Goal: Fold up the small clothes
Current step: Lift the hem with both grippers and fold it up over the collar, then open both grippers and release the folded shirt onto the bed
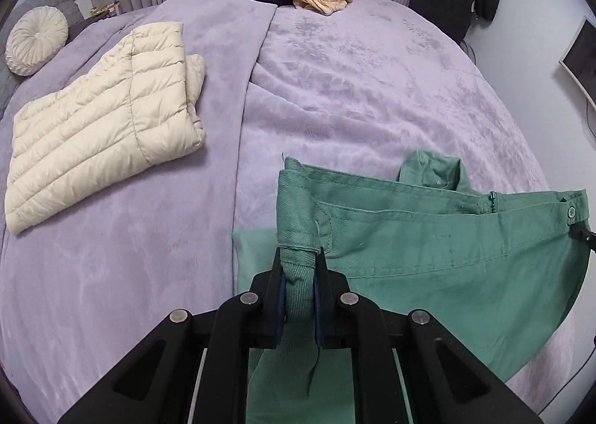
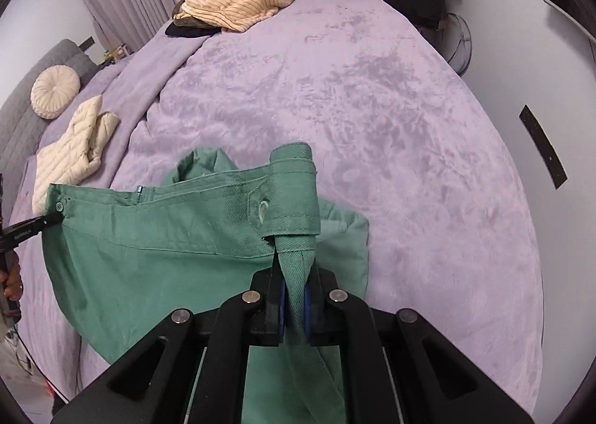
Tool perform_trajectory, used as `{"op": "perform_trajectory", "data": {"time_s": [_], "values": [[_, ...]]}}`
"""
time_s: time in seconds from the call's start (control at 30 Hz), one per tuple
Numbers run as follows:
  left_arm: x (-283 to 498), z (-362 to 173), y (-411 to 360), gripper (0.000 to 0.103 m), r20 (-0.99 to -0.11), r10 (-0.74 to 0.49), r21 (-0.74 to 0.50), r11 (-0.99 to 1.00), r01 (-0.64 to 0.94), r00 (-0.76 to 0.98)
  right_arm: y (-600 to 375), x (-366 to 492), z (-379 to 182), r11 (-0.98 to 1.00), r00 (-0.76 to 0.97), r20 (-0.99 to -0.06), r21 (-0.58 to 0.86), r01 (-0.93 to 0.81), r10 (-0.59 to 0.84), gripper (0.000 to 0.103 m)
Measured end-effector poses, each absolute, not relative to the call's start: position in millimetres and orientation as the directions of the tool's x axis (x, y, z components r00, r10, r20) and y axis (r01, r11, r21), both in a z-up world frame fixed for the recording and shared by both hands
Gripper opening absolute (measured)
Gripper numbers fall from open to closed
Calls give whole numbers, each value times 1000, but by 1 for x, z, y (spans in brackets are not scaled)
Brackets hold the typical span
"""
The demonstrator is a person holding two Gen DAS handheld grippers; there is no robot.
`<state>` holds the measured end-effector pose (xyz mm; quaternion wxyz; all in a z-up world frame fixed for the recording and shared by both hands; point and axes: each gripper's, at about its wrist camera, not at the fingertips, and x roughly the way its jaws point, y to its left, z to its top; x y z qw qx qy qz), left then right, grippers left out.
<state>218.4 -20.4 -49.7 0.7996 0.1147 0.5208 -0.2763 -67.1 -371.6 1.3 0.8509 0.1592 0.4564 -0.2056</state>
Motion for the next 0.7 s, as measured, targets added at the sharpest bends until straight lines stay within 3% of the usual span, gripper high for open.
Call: {"op": "perform_trajectory", "data": {"time_s": [0.23, 0.33, 0.4, 0.47, 0.53, 0.6, 0.7], "values": [[246, -135, -62, 13, -937, -170, 26, 835, 549, 304, -414, -6, -89, 833, 396, -907, 105, 543, -144, 8], [252, -162, -64, 16, -946, -146, 30, 850, 526, 289, -430, -2, -129, 800, 366, -923, 127, 587, -122, 9], [253, -169, -62, 25, -944, -130, 47, 856, 514, 303, -435, -4, -144, 779, 373, -922, 160, 606, -101, 9], [254, -168, -58, 57, -935, -84, 109, 858, 501, 346, -437, -6, -148, 767, 384, -918, 176, 617, -99, 9], [258, -161, -48, 73, -924, -54, 144, 867, 476, 379, -438, -8, -144, 762, 384, -919, 184, 621, -91, 11], [261, -147, -34, 73, -930, -84, 101, 878, 469, 359, -440, -11, -137, 756, 379, -921, 183, 628, -92, 14], [252, -120, -21, 73, -908, -40, 177, 867, 467, 418, -439, -23, -115, 731, 338, -923, 99, 675, -187, 21]]}}
